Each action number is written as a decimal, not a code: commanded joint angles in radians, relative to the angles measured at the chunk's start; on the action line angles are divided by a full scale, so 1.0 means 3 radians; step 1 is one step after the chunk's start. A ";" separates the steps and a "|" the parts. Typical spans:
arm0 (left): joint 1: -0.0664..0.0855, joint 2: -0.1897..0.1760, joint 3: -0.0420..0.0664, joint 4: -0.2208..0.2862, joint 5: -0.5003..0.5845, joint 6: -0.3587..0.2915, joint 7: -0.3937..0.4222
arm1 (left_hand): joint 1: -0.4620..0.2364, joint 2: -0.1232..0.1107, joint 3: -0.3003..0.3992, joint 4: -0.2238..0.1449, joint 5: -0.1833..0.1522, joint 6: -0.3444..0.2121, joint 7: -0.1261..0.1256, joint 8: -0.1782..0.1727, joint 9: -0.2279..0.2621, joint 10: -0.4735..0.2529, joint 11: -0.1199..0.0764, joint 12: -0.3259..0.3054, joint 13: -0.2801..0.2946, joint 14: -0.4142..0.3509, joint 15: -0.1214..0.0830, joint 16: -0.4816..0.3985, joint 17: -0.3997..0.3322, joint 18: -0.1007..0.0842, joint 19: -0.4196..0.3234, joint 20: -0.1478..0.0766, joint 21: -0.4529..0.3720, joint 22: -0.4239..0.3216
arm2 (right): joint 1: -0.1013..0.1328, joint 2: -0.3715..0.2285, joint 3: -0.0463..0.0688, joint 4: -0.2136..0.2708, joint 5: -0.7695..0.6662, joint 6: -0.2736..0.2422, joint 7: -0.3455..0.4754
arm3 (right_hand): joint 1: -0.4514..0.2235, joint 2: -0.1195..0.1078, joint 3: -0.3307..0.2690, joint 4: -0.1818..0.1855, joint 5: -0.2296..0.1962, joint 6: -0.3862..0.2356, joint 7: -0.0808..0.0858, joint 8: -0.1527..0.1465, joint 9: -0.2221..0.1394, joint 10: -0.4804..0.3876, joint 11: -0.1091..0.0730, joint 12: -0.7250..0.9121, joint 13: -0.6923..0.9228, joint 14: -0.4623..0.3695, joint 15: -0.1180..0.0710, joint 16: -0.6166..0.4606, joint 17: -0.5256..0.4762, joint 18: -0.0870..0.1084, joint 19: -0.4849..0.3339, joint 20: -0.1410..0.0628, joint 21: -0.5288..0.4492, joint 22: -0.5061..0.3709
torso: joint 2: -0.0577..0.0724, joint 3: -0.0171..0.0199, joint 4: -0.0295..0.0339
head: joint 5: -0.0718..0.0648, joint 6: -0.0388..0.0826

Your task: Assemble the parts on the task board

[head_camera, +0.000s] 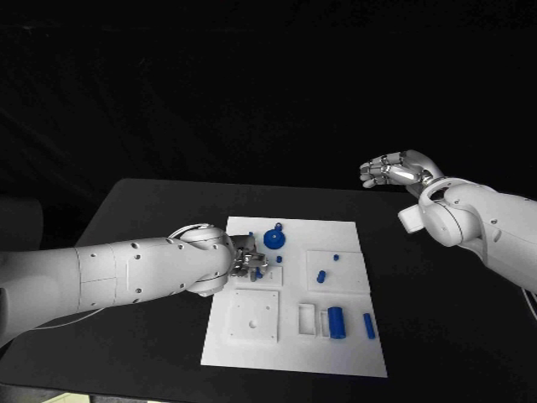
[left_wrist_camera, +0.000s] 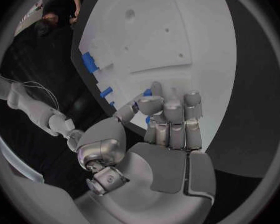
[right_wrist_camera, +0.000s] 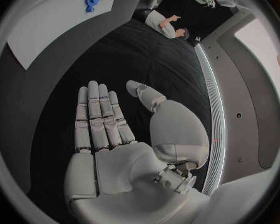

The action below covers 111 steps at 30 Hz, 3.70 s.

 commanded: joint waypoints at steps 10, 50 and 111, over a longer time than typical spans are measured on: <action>-0.0022 0.0014 -0.0014 0.0012 0.0050 0.0110 0.0017 | 0.0103 -0.0172 -0.0166 0.0135 -0.0029 0.0510 -0.0439 0.0031 -0.0045 -0.0189 -0.0168 0.0034 -0.0059 0.0066 -0.0063 -0.0003 -0.0034 -0.0035 0.0045 -0.0428 -0.0057 0.0010 | -0.0001 0.0002 0.0002 0.0007 -0.0028 0.0058 0.0011 | 0.0022 0.0008 -0.0006 -0.0025 0.0038 -0.0031 -0.0003 0.0009 -0.0008 0.0015 -0.0001 -0.0019 -0.0008 -0.0003 0.0019 -0.0016 -0.0004 -0.0031 -0.0026 0.0006 -0.0013 0.0006 | 0.0002 -0.0002 0.0000 | -0.0007 -0.0004; 0.0061 -0.0114 0.0300 0.0125 0.0151 -0.0088 0.0040 | 0.0221 -0.1256 -0.0504 0.0775 -0.0825 0.0070 -0.0270 -0.0218 -0.0178 -0.0422 -0.0024 -0.0374 -0.0397 -0.0207 -0.0092 -0.0356 -0.0308 -0.0070 -0.0096 -0.0408 -0.0263 0.0025 | -0.0020 -0.0040 0.0002 -0.0003 -0.0030 0.0042 0.0013 | 0.0016 -0.0005 -0.0027 -0.0035 0.0070 -0.0060 0.0012 0.0003 -0.0027 0.0009 0.0008 -0.0047 -0.0025 -0.0050 0.0042 -0.0052 -0.0013 -0.0037 -0.0086 0.0019 -0.0040 0.0007 | -0.0002 -0.0005 0.0003 | -0.0009 0.0054; 0.0230 0.0673 0.0335 -0.1769 0.0288 0.0599 0.0219 | 0.0451 -0.1042 -0.0796 0.0786 -0.0827 -0.0416 -0.0054 -0.0583 -0.0195 -0.0745 0.0181 -0.1037 -0.0593 -0.0537 0.0204 -0.0823 -0.0618 -0.0148 -0.0411 -0.0181 -0.0705 -0.0011 | -0.0021 0.0008 0.0002 -0.0036 -0.0026 0.0050 0.0014 | 0.0015 0.0002 -0.0033 -0.0033 0.0075 -0.0059 0.0013 0.0008 -0.0032 0.0017 0.0006 -0.0051 -0.0029 -0.0052 0.0045 -0.0056 -0.0012 -0.0035 -0.0094 0.0023 -0.0041 0.0014 | 0.0007 -0.0007 -0.0004 | -0.0003 0.0120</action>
